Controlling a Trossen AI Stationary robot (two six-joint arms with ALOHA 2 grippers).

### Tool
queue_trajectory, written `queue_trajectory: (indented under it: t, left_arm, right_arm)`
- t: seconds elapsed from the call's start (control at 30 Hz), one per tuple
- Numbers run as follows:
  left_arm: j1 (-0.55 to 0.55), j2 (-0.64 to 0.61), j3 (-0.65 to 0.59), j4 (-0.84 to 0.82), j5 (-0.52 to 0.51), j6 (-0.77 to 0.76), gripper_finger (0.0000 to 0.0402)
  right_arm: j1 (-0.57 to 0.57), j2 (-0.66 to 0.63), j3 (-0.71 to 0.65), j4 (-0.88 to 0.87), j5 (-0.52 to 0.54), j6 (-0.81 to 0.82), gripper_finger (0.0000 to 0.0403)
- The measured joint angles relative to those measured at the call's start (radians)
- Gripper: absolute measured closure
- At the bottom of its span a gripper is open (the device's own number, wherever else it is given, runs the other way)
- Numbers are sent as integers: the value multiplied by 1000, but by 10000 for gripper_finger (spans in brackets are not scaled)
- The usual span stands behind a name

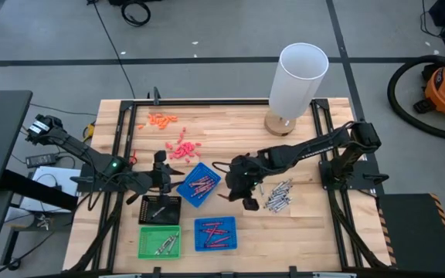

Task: Sort crayons
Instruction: Put the violet crayon into the bottom blue bin

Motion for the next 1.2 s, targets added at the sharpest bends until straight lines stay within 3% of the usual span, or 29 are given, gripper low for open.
queue_trajectory:
  t: [0.23,0.4,0.63,0.93,1.2]
  left_arm:
    - [0,0,0,-1,27,-34,264]
    - [0,0,0,-1,31,-34,264]
    - [2,0,0,3,31,-34,264]
    - [1,0,0,7,31,-37,264]
    - [0,0,0,1,33,-38,264]
  right_arm:
    - [25,0,0,104,-2,198,368]
    - [84,50,2,198,37,228,368]
    - [157,125,33,186,129,240,368]
    - [194,247,101,186,95,225,366]
    - [186,261,101,174,44,206,301]
